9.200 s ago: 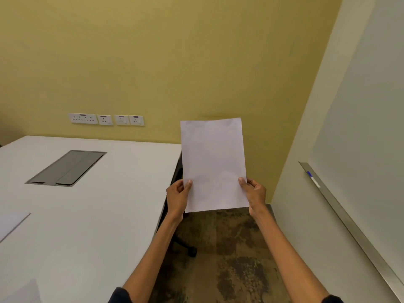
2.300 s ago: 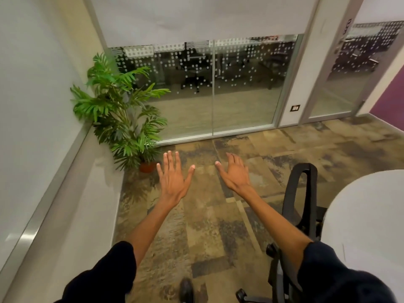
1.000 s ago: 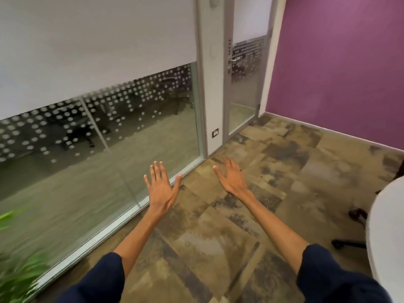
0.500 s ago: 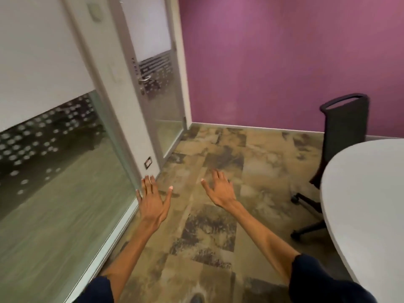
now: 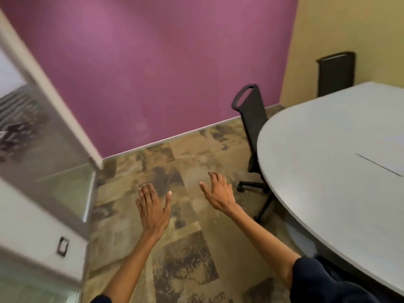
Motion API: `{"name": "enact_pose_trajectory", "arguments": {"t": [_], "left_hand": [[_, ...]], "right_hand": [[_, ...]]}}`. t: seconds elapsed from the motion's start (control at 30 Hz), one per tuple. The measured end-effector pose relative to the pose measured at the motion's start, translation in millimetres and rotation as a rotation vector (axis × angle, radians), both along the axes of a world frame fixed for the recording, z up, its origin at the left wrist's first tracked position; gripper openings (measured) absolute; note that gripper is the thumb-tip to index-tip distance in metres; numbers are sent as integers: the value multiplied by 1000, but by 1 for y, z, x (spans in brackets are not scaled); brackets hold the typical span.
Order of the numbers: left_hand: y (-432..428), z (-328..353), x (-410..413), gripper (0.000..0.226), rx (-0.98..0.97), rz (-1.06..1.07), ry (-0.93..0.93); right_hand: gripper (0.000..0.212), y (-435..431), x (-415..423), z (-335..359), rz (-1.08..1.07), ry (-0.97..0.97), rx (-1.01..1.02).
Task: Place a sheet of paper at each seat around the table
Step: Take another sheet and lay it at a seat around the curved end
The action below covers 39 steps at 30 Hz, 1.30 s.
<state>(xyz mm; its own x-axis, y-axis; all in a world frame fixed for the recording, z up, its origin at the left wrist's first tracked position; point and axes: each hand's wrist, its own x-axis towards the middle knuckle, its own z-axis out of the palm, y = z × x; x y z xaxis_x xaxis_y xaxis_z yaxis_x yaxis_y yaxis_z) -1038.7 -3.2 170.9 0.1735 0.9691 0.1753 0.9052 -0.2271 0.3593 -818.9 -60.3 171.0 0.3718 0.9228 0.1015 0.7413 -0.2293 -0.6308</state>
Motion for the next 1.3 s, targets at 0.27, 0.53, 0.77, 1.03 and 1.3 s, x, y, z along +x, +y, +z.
{"name": "enact_pose_trajectory", "arguments": {"t": [0.27, 0.53, 0.77, 1.03, 1.3], "left_hand": [[84, -22, 171, 80, -62, -324, -107], [143, -19, 345, 79, -42, -599, -118], [143, -20, 484, 79, -91, -800, -90], [120, -39, 632, 77, -192, -1091, -71], [107, -55, 778, 70, -200, -1307, -45]], "right_hand": [[66, 31, 139, -20, -269, -7, -48], [61, 53, 284, -8, -533, -29, -29], [61, 17, 387, -8, -786, 15, -6], [61, -41, 485, -34, -1084, 49, -45], [60, -64, 590, -54, -1322, 63, -66]]}}
